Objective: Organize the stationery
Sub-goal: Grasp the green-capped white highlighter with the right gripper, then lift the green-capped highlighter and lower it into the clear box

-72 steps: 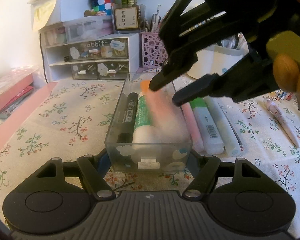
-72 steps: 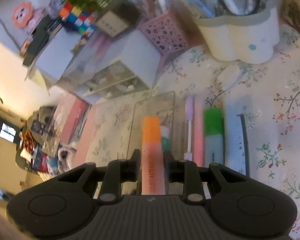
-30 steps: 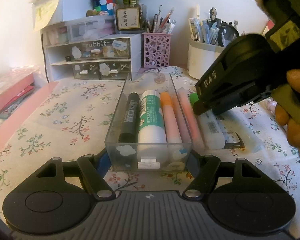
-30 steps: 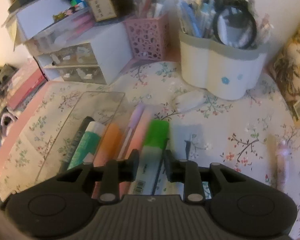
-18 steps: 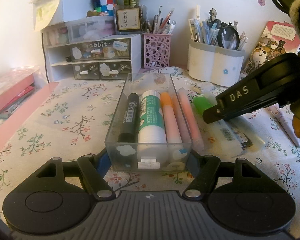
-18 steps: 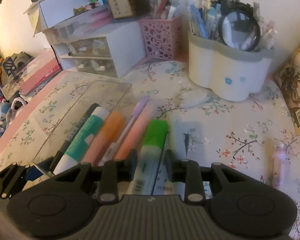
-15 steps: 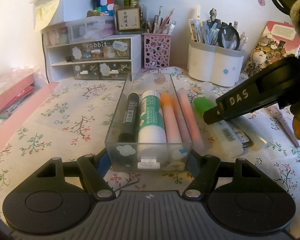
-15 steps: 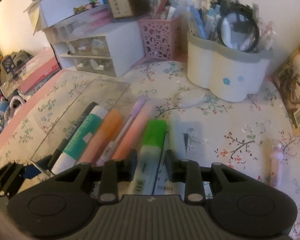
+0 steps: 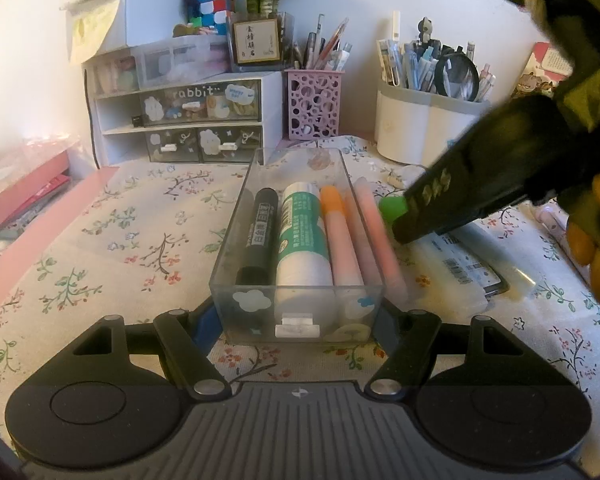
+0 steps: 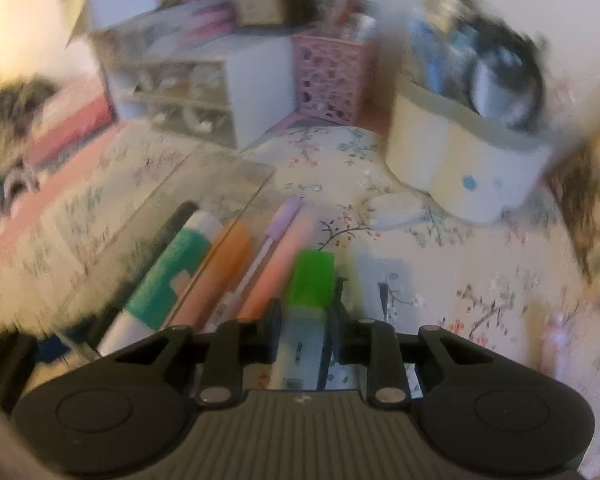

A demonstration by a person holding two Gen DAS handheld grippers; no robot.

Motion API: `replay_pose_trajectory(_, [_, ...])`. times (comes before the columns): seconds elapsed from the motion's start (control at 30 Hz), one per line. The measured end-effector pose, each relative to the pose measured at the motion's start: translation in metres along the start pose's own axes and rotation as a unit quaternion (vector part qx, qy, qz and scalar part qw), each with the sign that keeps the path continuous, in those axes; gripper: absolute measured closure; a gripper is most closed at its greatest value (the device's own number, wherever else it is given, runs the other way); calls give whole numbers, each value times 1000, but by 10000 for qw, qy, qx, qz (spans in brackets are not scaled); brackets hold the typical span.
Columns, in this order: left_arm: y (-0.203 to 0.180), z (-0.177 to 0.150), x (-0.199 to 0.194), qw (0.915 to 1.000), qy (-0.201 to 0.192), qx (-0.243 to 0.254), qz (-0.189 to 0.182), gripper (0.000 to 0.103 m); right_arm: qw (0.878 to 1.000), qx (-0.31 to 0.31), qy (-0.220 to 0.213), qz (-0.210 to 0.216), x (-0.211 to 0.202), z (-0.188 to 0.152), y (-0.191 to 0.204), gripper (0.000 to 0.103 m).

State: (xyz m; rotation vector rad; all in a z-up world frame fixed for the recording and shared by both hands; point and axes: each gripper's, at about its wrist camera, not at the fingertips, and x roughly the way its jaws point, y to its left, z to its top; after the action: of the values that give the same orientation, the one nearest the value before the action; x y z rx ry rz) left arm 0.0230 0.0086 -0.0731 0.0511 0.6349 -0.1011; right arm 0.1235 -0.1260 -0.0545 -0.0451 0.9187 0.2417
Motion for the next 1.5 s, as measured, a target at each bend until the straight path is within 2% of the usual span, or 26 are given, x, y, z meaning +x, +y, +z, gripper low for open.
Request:
replay_pose_trajectory(0.17, [1,0,0,10000,3,10,-16,31,9958,776,-136,473,-9,0,-21,87])
replay_pose_trajectory(0.47, [1,0,0,10000,7,13,-15,31,9753,1756,-550,1221,-33,4,-39,88])
replay_pose_trajectory(0.73, [1,0,0,10000,6,15,-16,31,9654,2014,-665,1517,-38,6,-38,88])
replay_pose_trajectory(1.07, [1,0,0,10000,7,12,-17,31,9588,1973,-877,1846,-48,10,-36,88])
replay_pose_trajectory(1.4, [1,0,0,10000,14,15,-18,31,9457,1915,-1018,2421,-55,14,-31,88])
replay_pose_trajectory(1.5, [2,0,0,10000,20,22,-30,31,9496,1790,-943,2392,-50,15,-23,88])
